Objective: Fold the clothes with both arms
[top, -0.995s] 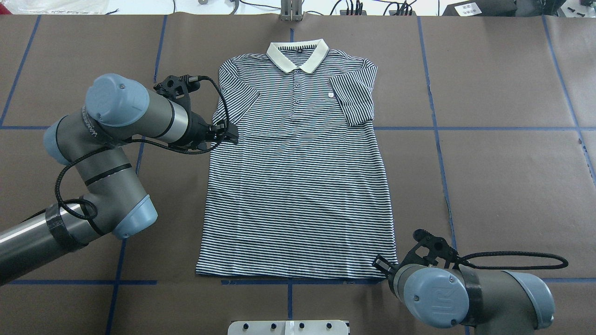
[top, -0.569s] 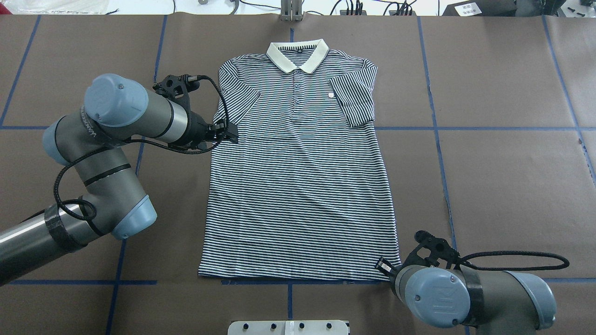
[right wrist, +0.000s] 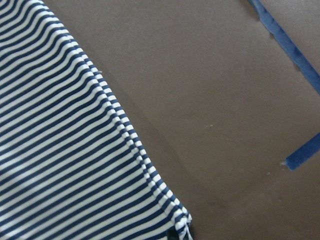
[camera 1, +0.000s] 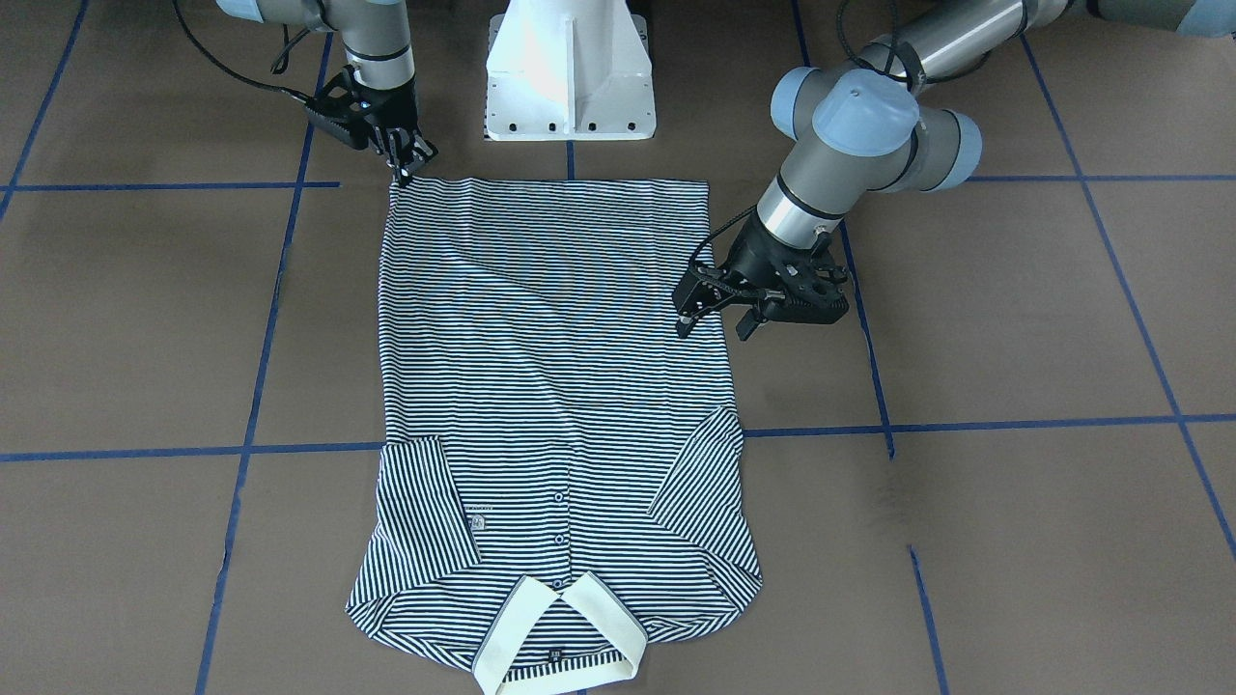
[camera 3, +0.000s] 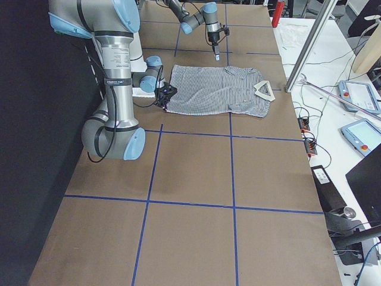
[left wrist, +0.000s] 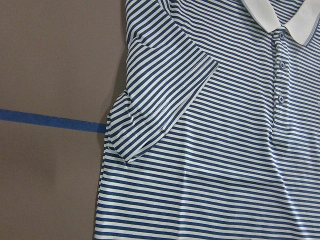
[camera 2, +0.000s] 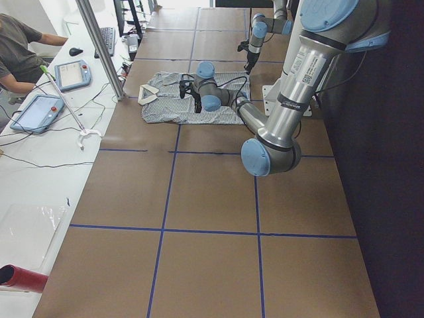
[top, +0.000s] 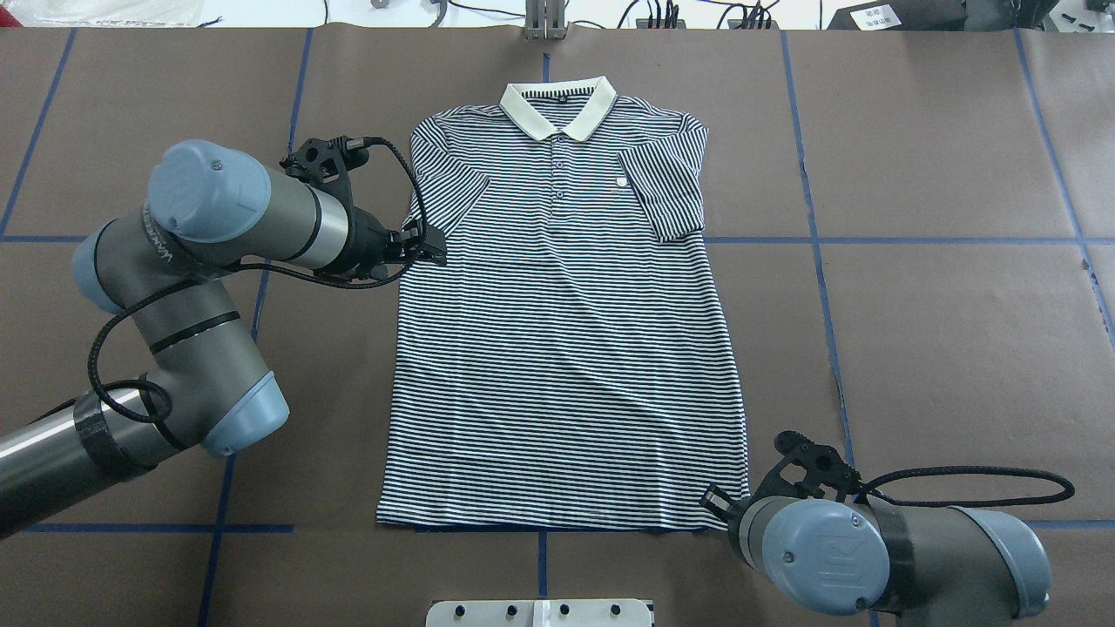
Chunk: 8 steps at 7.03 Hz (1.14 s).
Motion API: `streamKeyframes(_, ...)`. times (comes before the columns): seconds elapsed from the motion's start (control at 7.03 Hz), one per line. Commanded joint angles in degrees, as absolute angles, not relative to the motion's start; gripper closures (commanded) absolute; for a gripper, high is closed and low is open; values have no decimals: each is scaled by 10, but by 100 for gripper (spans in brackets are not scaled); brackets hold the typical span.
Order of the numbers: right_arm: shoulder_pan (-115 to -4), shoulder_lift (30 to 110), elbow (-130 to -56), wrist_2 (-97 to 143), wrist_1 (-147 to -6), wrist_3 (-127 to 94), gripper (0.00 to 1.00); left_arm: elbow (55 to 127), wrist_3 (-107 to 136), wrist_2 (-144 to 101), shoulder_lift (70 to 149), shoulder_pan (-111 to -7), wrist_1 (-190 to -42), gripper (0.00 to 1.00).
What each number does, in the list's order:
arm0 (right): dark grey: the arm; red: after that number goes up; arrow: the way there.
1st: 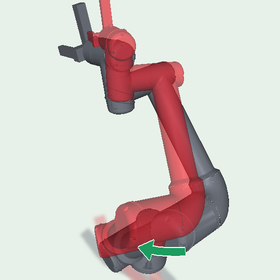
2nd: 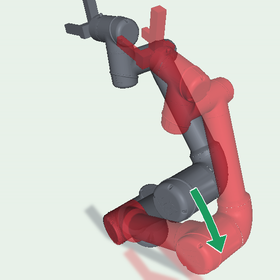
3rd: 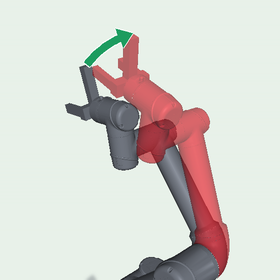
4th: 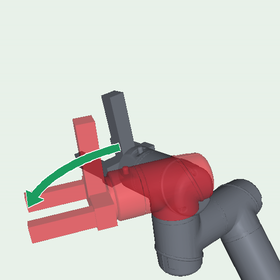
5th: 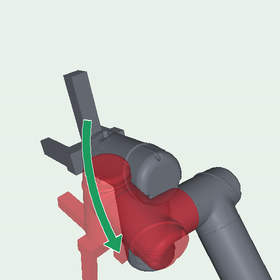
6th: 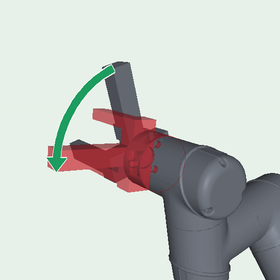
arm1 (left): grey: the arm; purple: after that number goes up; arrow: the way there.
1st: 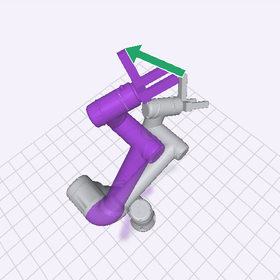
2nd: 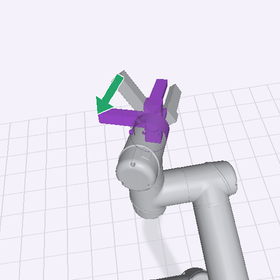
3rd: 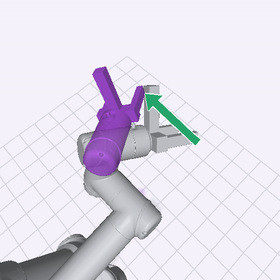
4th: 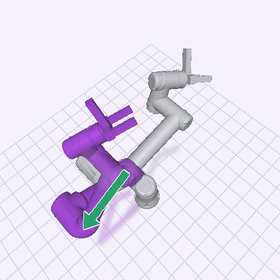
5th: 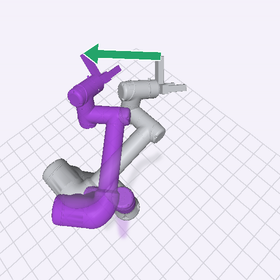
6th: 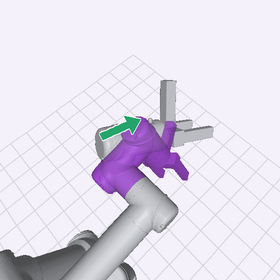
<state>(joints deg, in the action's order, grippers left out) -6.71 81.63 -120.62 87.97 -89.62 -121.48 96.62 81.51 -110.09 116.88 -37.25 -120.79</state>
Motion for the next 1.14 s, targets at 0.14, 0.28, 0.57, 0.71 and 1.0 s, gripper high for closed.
streamKeyframes(0.14,-68,817,-1215,881,-896,-1215,100,1116,977,-933,1102,-191,-1057,12)
streamKeyframes(0.28,-68,817,-1215,881,-896,-1215,100,1127,1034,-919,1074,-138,-1051,13)
streamKeyframes(0.57,-68,817,-1214,881,-896,-1215,100,1133,1056,-866,1045,-93,-1035,14)
streamKeyframes(0.71,-67,817,-1214,881,-896,-1215,100,1133,1057,-866,1030,-91,-1032,14)
streamKeyframes(1.0,-67,817,-1214,881,-896,-1215,100,1133,1062,-866,1029,-82,-1031,23)
